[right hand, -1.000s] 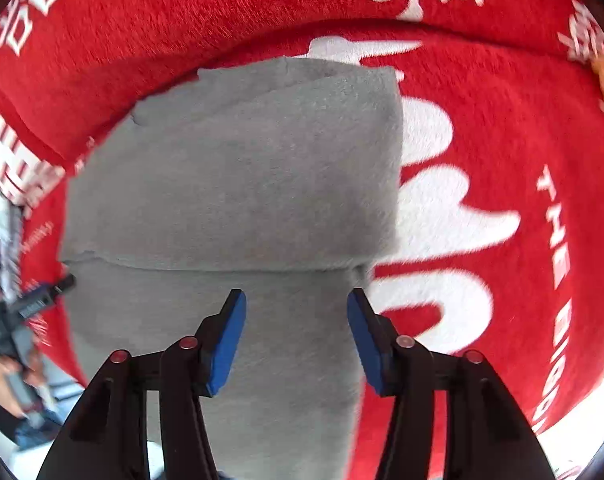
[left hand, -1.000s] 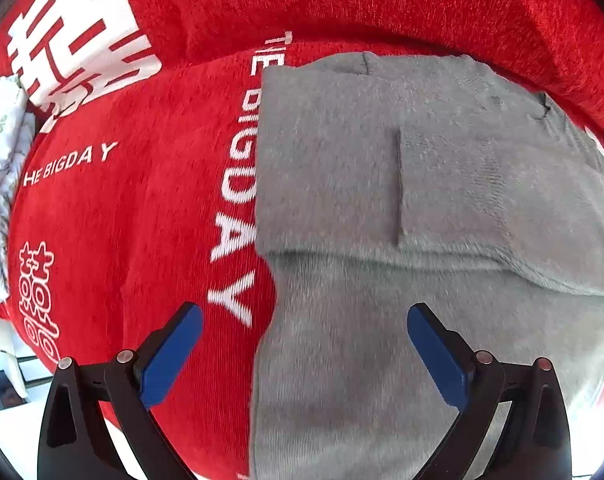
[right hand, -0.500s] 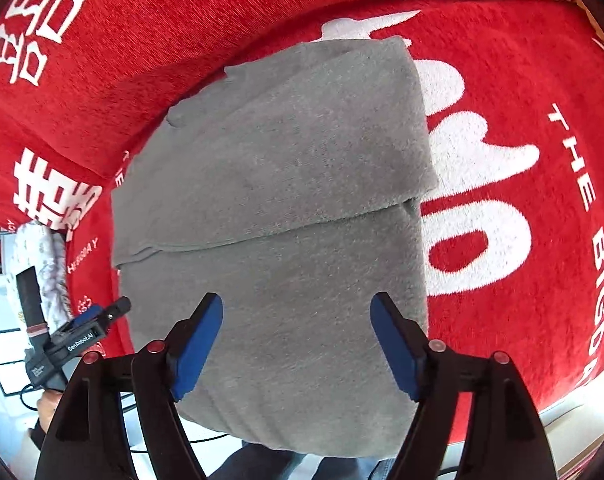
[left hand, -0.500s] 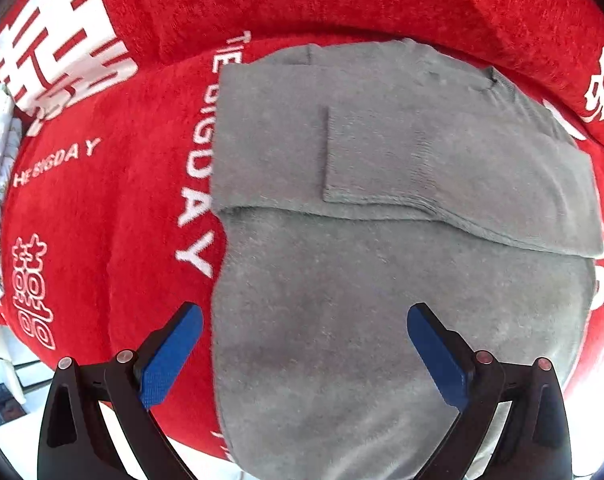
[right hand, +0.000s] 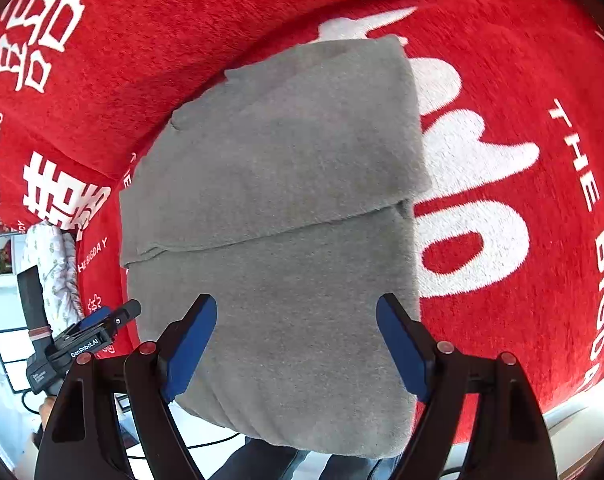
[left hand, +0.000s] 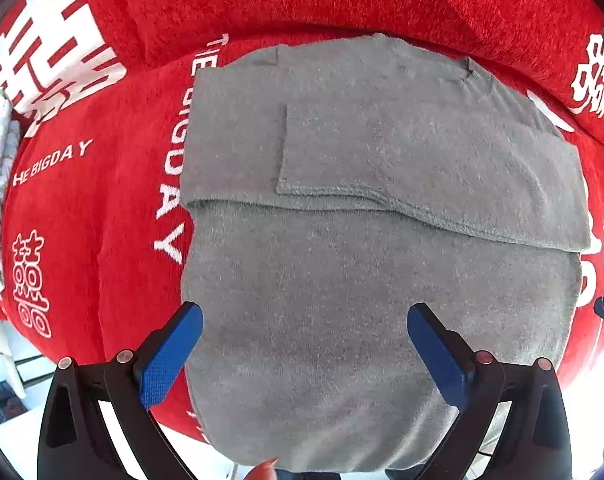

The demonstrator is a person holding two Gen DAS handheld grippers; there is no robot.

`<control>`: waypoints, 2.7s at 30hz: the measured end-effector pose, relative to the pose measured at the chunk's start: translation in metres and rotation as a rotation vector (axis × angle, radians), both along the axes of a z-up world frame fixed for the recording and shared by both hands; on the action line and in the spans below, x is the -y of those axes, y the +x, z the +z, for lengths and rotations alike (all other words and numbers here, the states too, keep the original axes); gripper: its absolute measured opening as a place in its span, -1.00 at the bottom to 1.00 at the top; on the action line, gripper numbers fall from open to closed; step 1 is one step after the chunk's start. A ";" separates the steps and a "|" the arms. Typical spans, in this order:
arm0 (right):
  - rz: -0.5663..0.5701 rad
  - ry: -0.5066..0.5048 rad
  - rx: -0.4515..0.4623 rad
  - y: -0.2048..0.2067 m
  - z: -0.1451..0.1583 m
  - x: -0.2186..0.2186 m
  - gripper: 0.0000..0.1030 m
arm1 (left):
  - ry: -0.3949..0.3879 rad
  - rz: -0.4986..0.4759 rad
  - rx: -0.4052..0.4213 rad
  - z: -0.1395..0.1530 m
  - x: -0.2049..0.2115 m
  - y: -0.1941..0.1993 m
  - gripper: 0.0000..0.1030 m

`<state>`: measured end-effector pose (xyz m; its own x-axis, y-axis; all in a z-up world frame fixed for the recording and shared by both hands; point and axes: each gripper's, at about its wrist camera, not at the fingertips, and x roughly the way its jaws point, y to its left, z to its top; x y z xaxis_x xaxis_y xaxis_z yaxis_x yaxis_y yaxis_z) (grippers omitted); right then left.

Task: Fold small clothes
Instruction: 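Release and raise both tools above the folded sweater, then grasp the sweater hem with both tools and lift it, then fold the held hem up over the body toward the collar, then open both tools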

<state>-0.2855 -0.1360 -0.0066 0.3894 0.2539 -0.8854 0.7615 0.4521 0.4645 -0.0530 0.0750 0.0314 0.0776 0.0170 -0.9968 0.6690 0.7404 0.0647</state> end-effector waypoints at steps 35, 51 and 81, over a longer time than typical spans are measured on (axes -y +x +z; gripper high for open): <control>0.138 0.178 -0.081 -0.050 -0.051 -0.104 0.64 | 0.044 0.081 -0.090 -0.045 -0.158 -0.051 0.99; 0.117 0.227 -0.100 -0.105 -0.135 -0.164 0.51 | -0.018 0.036 -0.194 -0.088 -0.204 -0.092 0.79; -0.202 0.238 0.281 0.019 -0.029 0.033 0.41 | -0.321 0.009 0.062 0.039 -0.081 0.051 0.64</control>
<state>-0.2665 -0.1691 -0.0355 0.6704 0.3325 -0.6634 0.6527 0.1610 0.7403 -0.0022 0.1559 0.0704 0.1397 -0.2968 -0.9447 0.6641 0.7357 -0.1330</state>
